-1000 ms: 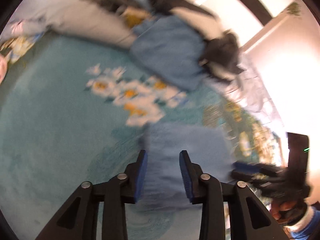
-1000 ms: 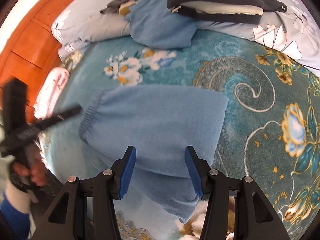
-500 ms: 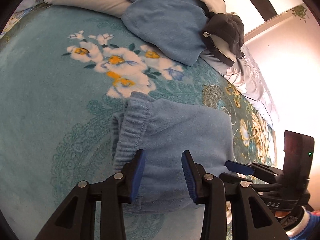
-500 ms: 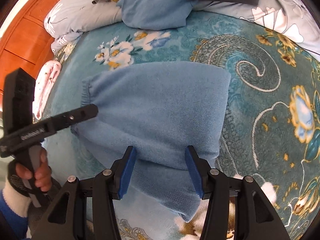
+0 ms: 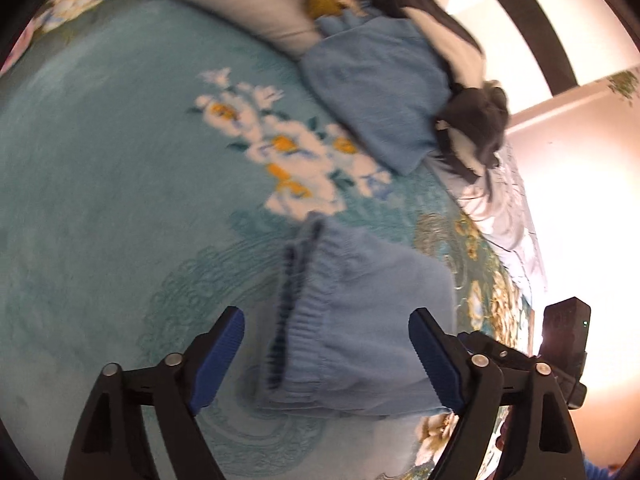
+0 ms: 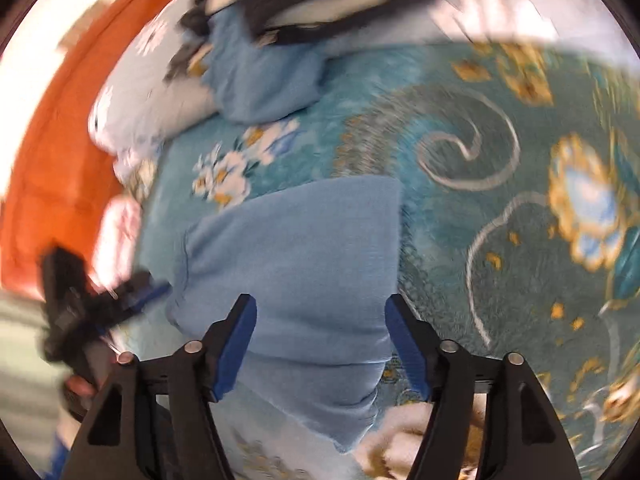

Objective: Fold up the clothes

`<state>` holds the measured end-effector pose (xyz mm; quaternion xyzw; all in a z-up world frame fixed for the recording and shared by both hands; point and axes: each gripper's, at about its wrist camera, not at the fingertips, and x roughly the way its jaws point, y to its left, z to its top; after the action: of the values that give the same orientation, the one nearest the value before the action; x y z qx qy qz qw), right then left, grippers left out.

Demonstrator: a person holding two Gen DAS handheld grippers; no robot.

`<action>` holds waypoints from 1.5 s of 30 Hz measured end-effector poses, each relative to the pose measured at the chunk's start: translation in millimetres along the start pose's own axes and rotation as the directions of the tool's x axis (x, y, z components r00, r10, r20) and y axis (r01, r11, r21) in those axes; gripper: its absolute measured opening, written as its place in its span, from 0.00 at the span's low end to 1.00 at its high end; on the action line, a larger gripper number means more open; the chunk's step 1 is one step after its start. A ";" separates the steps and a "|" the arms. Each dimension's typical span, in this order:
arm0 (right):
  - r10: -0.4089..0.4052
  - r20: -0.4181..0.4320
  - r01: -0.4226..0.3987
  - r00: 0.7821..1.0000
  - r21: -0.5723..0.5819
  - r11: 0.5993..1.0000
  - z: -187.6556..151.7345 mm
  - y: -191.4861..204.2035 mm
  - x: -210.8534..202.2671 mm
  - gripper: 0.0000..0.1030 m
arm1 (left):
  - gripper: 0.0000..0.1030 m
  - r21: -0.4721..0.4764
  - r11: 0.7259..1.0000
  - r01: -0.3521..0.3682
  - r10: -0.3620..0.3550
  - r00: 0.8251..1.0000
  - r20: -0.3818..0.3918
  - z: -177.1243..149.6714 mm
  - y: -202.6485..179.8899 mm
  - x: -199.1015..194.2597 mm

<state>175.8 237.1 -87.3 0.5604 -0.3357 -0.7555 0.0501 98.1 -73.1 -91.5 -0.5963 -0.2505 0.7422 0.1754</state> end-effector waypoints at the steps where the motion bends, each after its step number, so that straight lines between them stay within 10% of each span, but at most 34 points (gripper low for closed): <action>1: 0.032 -0.017 -0.031 0.999 0.054 0.998 1.2 -10.7 3.8 0.66 | 0.86 -0.010 1.000 -0.005 0.005 1.000 -0.021 -2.0 4.6 5.5; 16: 0.337 0.019 -0.333 0.941 0.221 0.917 -7.5 -55.7 27.8 0.76 | 0.97 -0.013 0.993 0.116 -0.117 0.982 -0.147 -14.2 13.1 32.0; 27: 0.268 0.019 -0.268 0.963 0.113 0.957 -12.1 -36.0 25.8 0.78 | 1.00 0.092 0.994 0.052 -0.038 0.988 -0.146 -22.1 -2.5 29.6; 36: 0.283 0.014 -0.283 0.959 0.086 0.955 -6.1 -28.3 37.0 0.69 | 0.98 -0.025 0.985 0.171 -0.173 0.979 -0.104 -12.5 15.4 20.4; 45: 0.247 0.006 -0.245 0.969 0.126 0.961 -5.3 -40.3 34.2 0.39 | 0.61 -0.175 0.961 0.212 -0.227 0.971 -0.071 -14.8 52.6 11.6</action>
<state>180.1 250.3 -138.6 0.5202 -0.4495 -0.7179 0.1097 111.9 -106.9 -133.7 -0.6101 -0.3680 0.6671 0.2175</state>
